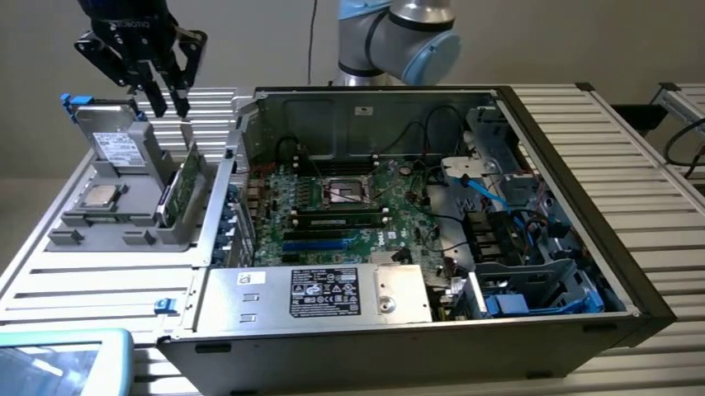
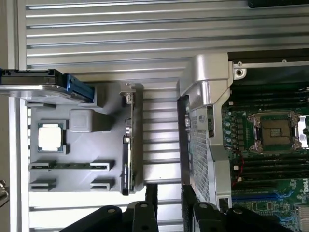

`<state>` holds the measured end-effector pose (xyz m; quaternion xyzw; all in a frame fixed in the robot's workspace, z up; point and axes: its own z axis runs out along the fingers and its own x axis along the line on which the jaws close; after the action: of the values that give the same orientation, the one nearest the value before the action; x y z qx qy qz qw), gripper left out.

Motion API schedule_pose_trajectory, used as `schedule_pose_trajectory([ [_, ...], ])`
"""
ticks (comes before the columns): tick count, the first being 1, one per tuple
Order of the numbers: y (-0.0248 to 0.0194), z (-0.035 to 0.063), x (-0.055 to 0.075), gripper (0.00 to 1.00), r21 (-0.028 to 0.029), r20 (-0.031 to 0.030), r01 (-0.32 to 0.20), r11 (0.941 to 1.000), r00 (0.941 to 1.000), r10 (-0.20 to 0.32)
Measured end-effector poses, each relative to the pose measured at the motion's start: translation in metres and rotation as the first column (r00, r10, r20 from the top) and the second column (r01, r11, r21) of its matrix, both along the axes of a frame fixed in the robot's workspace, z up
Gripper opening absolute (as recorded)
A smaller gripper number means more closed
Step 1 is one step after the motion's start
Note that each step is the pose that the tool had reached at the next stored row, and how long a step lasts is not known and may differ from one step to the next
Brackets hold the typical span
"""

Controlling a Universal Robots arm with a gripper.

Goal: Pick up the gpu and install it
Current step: 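Reach for the gpu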

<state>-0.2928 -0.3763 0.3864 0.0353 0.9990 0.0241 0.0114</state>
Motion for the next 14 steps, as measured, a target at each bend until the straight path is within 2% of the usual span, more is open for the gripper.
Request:
schedule_pose_trajectory([
  [2,0.001,0.0,-0.009,0.36,-0.0001,0.0,0.0,1.0,1.0,0.0],
  [3,0.0015,-0.0001,-0.014,0.43,-0.0002,0.0,0.0,1.0,1.0,0.0],
  [11,0.0059,-0.001,-0.049,0.43,-0.001,0.0,0.0,1.0,1.0,0.0],
  [14,0.0069,-0.0013,-0.053,0.43,-0.0013,0.0,0.0,1.0,1.0,0.0],
])
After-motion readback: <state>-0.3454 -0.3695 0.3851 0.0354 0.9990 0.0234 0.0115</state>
